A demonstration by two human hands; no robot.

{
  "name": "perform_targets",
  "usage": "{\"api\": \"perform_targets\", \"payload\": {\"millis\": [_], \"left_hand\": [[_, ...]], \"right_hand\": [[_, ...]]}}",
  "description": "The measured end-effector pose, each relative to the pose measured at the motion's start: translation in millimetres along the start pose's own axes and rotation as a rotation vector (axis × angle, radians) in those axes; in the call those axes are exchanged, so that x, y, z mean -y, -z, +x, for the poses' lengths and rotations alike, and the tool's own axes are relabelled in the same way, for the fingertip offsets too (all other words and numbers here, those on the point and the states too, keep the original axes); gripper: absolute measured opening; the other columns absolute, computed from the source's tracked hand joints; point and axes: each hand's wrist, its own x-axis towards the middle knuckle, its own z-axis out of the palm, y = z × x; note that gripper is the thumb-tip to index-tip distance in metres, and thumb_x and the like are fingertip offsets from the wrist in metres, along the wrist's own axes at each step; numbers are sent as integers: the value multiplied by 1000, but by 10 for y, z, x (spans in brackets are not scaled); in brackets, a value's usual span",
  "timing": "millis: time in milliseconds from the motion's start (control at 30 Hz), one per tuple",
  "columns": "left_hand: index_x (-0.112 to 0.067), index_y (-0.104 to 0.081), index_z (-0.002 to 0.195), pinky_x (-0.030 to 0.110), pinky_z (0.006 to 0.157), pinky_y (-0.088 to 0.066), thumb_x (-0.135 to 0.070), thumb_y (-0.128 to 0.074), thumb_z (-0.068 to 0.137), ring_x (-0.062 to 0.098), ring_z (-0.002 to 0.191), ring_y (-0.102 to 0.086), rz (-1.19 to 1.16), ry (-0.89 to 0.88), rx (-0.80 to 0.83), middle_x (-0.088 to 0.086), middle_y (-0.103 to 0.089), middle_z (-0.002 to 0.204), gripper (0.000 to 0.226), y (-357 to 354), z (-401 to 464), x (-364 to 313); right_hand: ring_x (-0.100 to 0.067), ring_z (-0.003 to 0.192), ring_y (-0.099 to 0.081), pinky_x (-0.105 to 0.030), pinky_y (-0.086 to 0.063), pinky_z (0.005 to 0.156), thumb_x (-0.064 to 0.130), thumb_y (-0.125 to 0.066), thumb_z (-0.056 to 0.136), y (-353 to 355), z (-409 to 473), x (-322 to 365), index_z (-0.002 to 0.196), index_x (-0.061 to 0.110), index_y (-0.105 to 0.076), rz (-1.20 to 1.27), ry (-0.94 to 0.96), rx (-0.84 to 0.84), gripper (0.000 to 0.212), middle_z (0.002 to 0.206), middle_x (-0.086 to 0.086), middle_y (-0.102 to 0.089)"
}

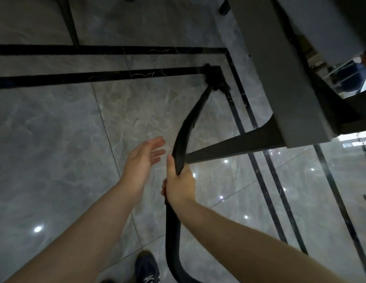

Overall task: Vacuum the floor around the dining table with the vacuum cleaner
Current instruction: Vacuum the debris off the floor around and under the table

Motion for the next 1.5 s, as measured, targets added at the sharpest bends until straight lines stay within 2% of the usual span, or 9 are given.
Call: {"api": "perform_targets", "payload": {"millis": [333,600,800,967,1100,1200,1267,1333,1500], "left_hand": [[-14,-63,129,19,98,-45,-21,-40,107,7,115,-62,156,-80,57,-4,-67,123,32,0,-50,-5],[-19,-69,101,40,102,-47,-42,-46,101,26,108,-65,331,363,61,10,-71,111,33,-150,-53,180],[-13,-63,123,37,97,-50,-32,-48,102,21,102,-67,442,163,35,7,-72,111,31,-202,-11,146],[-18,-58,128,14,67,-46,-30,-46,104,2,81,-64,419,136,63,1,-68,111,29,-135,-25,14],[-14,-64,115,34,87,-56,-39,-54,99,18,87,-70,391,303,39,9,-71,108,31,-123,-123,8],[-12,-59,106,35,67,-59,-39,-61,96,20,65,-69,358,504,55,9,-67,85,29,-59,-323,24],[-5,-59,100,31,56,-53,-33,-62,96,18,51,-55,339,545,16,7,-58,67,29,5,-413,53],[-5,-57,89,30,56,-50,-36,-61,96,18,48,-50,331,503,-54,5,-54,56,32,50,-412,20],[-8,-55,84,41,77,-55,-44,-51,99,23,52,-51,369,345,-211,6,-54,52,39,78,-205,-256]], "right_hand": [[-23,64,-67,-35,-59,65,67,-43,97,486,1039,662,106,11,-62,-223,98,-134,59,83,-11,-72],[-17,52,-58,-46,-53,52,64,-55,89,38,-812,-647,90,30,-58,-83,19,132,35,63,-3,-61],[-17,53,-59,-41,-54,50,47,-57,99,17,-159,-314,92,20,-60,-2,111,72,28,68,-6,-65],[-16,48,-63,-31,-53,43,47,-66,94,212,102,-100,99,20,-63,-92,145,9,27,72,-9,-69],[-21,83,-72,-42,-62,78,30,-65,92,74,-731,-586,108,35,-55,-227,-6,223,20,93,0,-70],[-4,107,-62,-20,-47,104,41,-52,101,-61,-1363,-886,137,44,-45,-383,-30,360,38,108,13,-62],[10,94,-57,-8,-46,94,54,-48,96,82,-1572,-769,135,56,-41,-559,-37,353,40,102,21,-61],[-3,103,-65,-21,-52,95,44,-55,92,80,-1508,-710,134,49,-48,-559,-15,316,43,112,15,-68],[-16,64,-55,-39,-56,66,27,-61,79,258,-1128,-330,86,37,-51,-417,150,399,16,71,7,-55]]}}
